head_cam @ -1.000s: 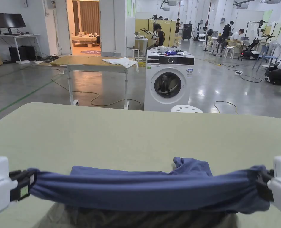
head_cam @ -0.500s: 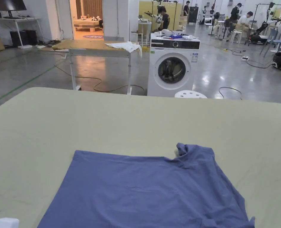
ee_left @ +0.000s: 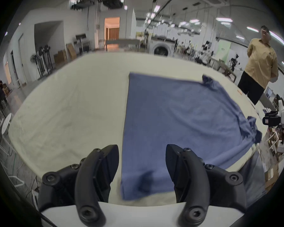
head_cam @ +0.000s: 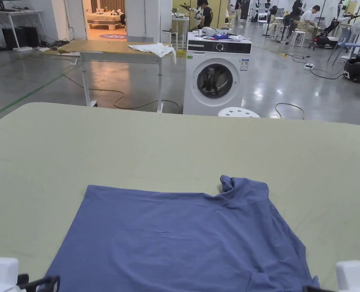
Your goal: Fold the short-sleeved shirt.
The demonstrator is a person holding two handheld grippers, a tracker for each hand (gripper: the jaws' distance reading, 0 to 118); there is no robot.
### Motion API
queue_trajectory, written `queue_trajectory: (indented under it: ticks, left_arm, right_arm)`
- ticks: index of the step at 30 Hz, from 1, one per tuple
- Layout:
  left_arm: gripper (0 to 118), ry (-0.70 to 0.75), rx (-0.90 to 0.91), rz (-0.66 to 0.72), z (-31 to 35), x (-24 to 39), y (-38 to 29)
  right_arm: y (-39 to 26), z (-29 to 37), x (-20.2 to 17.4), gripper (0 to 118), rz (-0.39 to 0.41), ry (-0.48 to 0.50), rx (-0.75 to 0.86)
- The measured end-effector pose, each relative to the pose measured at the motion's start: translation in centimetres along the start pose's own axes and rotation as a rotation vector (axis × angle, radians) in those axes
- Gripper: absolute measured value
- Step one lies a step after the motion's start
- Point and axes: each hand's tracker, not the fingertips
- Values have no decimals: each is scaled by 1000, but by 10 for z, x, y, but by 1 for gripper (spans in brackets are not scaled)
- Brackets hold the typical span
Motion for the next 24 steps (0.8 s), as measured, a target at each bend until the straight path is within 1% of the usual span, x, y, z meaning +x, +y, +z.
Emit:
queue_trajectory:
  ticks: [3,5,8,9,10,11,12,13,14,15,16,18,19,21,24]
  left_arm:
    - [62,32,127,-29,-3,17,19]
    - [61,52,205,-53,-6,32,30]
    - [54,98,314,-98,-8,56,44]
    - [50,107,354,-110,-14,52,44]
    - [43,114,391,-113,-13,57,47]
    - [38,120,432,-113,-11,62,49]
    - [33,122,452,-121,-12,66,50]
    - [33,130,467,-128,-13,67,51]
    - [31,136,478,-135,-13,71,52]
    - [26,137,486,-139,-12,74,53]
    - [17,146,499,-141,-11,77,54]
    - [1,149,518,-150,-9,80,55]
    - [0,152,524,-156,-7,82,55]
    - [0,145,521,-160,-11,78,55]
    - [0,148,501,-162,-10,75,55]
  right_arm:
    - [16,-6,-17,79,-32,20,128]
    - [24,-15,-31,77,-59,11,215]
    - [34,-23,-48,75,-121,8,336]
    - [37,-24,-53,73,-138,8,381]
    - [39,-24,-58,67,-145,-1,413]
    - [42,-24,-63,58,-155,-16,441]
    - [46,-25,-69,46,-157,-26,465]
    - [49,-25,-72,46,-162,-23,492]
    - [51,-25,-75,42,-164,-22,511]
    - [53,-24,-78,35,-160,-23,522]
    - [56,-25,-81,21,-159,-23,535]
    - [59,-25,-86,9,-154,-29,550]
    - [60,-25,-87,4,-151,-30,551]
    - [59,-24,-90,2,-159,-17,586]
    - [57,-21,-94,0,-132,-37,620]
